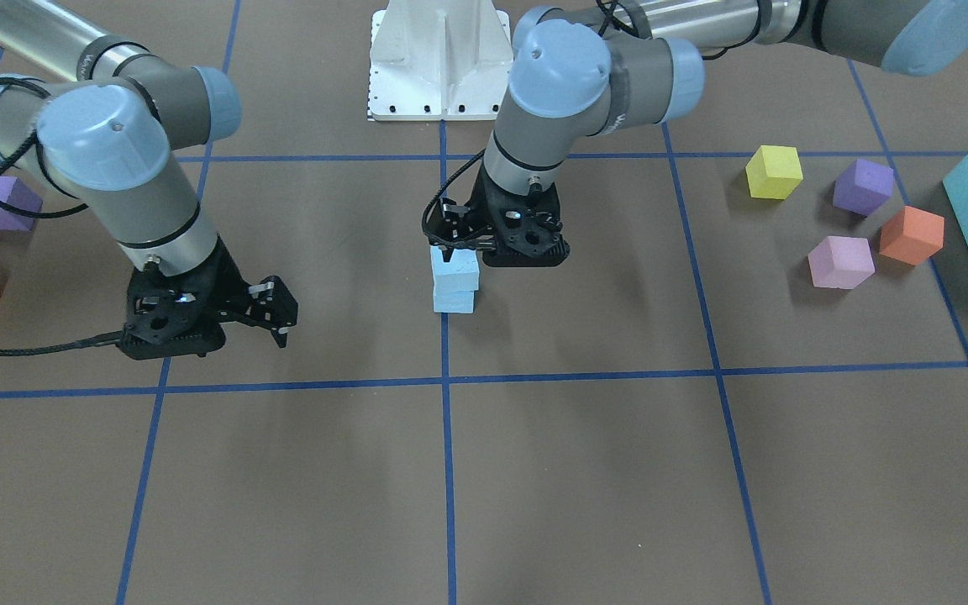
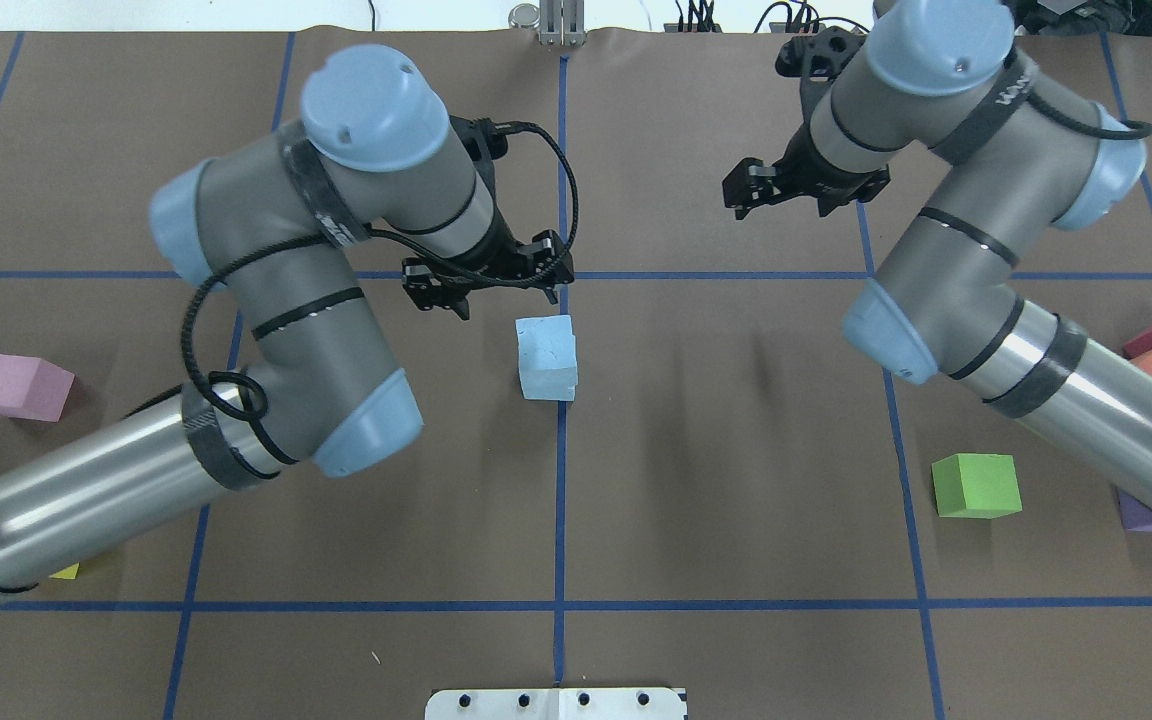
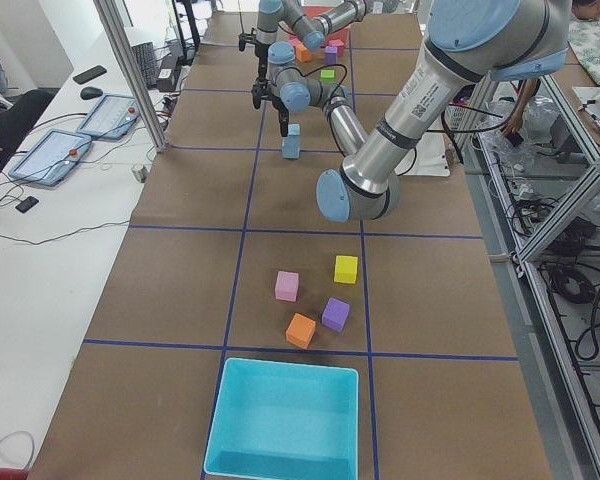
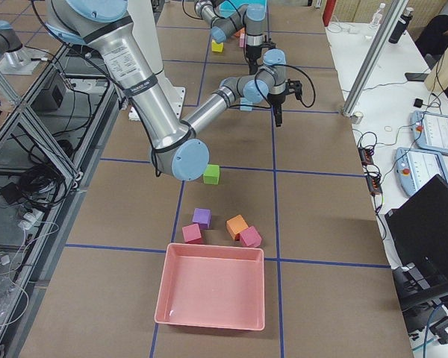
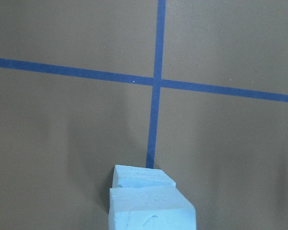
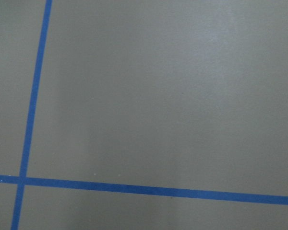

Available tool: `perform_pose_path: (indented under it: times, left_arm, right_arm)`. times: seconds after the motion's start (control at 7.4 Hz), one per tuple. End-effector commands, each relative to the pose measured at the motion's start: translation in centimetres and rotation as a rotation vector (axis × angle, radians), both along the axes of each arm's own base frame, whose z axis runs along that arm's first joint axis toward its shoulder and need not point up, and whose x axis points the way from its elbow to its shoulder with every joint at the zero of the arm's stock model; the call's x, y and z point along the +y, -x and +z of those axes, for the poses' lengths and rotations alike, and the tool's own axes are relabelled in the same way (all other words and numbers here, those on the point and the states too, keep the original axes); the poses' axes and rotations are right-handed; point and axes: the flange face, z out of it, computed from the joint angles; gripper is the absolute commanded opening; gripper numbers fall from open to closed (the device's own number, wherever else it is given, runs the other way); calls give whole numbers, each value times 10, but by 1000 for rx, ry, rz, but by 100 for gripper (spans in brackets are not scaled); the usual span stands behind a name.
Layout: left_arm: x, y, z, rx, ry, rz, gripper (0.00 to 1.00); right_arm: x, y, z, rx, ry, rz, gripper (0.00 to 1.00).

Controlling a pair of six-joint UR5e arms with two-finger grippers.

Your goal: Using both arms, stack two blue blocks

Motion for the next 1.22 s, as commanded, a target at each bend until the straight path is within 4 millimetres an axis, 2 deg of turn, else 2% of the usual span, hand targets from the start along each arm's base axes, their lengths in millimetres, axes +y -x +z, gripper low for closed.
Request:
perform_pose_path:
  times: [0.0,0.14,0.27,0.41,0.54,0.68,0.81,0.95,1.08]
  left_arm:
    - [-20,100,62,-16,-111,55,99]
    - [-34,150,104,-45,-176,86,99]
    - [-49,213,157,-62,-211,126,99]
    - [-54,272,213,-92,-250,157,99]
    - [-51,314,261,-135,-275,177,99]
    - [-46,354,298,-167,-274,176,99]
    - [-37,389,337,-181,-251,173,99]
    - [-31,413,382,-165,-218,199,99]
    - [-23,437,420,-178,-202,213,99]
  right_arm:
    - [-18,-133,57,-58,93,50,100]
    - [-11,-195,89,-51,75,48,100]
    - [-2,-255,127,-26,48,44,100]
    - [15,-297,163,-11,52,48,100]
    - [44,-328,197,24,28,16,100]
    - [86,-357,234,54,22,-11,100]
    - [106,-380,250,64,31,4,100]
    - [122,-386,268,68,71,12,100]
    - [129,-391,274,69,84,20,100]
